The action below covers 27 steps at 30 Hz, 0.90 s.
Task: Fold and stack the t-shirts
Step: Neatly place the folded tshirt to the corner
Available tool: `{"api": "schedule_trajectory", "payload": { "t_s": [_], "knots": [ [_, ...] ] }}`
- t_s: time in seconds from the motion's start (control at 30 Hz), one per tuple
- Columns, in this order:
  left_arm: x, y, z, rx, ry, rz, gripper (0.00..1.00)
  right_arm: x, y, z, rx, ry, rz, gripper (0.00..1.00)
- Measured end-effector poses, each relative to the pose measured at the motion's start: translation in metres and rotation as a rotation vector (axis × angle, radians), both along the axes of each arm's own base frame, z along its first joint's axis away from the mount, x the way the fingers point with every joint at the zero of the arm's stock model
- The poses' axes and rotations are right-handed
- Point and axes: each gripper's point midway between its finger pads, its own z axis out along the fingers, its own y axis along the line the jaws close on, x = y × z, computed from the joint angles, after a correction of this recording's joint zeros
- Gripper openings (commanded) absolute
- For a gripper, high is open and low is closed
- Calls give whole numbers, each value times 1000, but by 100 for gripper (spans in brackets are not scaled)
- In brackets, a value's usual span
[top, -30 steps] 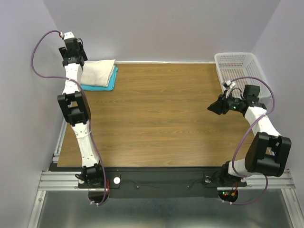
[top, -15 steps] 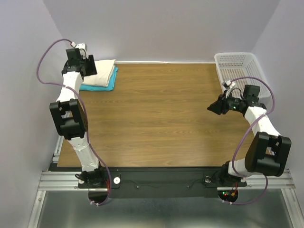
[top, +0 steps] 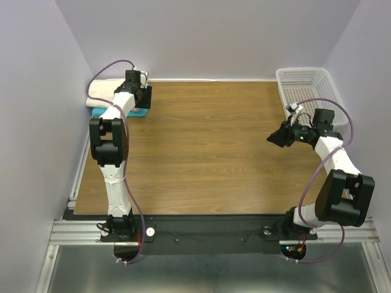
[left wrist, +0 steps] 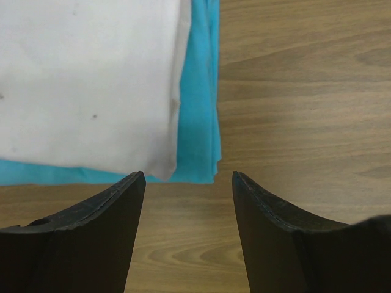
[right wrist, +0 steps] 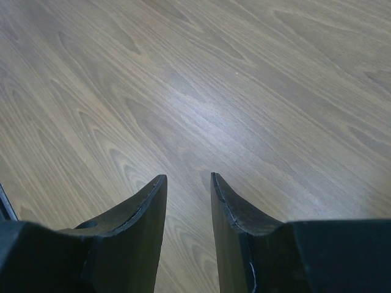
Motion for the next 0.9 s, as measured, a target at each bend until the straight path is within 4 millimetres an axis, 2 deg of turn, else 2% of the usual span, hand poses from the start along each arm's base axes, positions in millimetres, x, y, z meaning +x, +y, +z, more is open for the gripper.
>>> {"api": "schedule_trajectory", "payload": {
  "t_s": [0.1,0.2,0.4,0.57,0.8,0.87,0.9],
  "knots": [
    [-3,-5,-13,44,33,-2,71,0,0,0,0,0,0,40],
    [-6,2,-18,101,55,24,71,0,0,0,0,0,0,40],
    [0,11,-6,204,29,82,68,0,0,-2,0,4,1,40],
    [6,13,-4,247,18,103,64,0,0,-2,0,6,1,40],
    [7,15,-25,269,58,107,61,0,0,-3,0,8,3,41],
    [6,17,-31,280,71,114,53,-1,0,-3,0,12,2,40],
    [5,18,-33,285,75,117,42,-1,0,-4,1,13,3,40]
  ]
}}
